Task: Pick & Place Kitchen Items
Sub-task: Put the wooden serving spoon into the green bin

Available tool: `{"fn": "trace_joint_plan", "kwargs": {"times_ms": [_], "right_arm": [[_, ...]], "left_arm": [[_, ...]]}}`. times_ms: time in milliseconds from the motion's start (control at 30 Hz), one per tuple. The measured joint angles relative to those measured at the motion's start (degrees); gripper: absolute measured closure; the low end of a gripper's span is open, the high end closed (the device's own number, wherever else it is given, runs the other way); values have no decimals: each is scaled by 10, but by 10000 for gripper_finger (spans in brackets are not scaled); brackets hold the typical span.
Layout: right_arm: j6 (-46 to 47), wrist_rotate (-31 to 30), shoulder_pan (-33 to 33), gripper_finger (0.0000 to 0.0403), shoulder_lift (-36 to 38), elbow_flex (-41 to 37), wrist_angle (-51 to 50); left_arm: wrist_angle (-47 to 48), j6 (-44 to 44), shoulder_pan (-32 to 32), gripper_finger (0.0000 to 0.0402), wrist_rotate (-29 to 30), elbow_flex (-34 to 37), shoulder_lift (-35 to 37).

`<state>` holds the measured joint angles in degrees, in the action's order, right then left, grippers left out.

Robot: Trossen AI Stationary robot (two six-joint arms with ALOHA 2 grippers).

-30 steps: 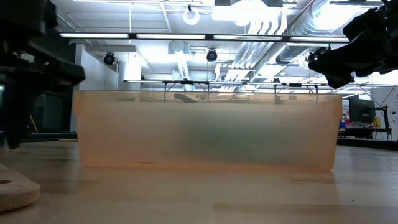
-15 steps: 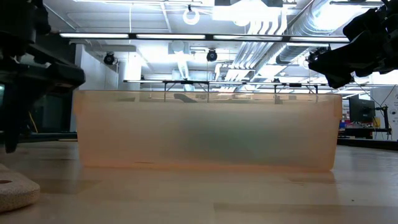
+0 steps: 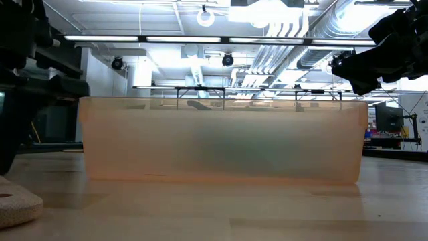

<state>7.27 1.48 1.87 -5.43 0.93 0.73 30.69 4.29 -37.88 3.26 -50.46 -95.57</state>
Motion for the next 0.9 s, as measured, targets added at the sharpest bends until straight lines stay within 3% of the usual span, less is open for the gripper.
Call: {"fn": "trace_joint_plan", "kwargs": {"times_ms": [233, 667, 900], "right_arm": [[0, 0, 0, 254, 0, 0, 0], [0, 0, 0, 254, 0, 0, 0], [0, 0, 0, 254, 0, 0, 0]], "left_arm": [[7, -10, 0, 206, 0, 1, -5], [13, -14, 0, 321, -15, 1, -20], [13, -21, 0, 332, -25, 2, -18]]}}
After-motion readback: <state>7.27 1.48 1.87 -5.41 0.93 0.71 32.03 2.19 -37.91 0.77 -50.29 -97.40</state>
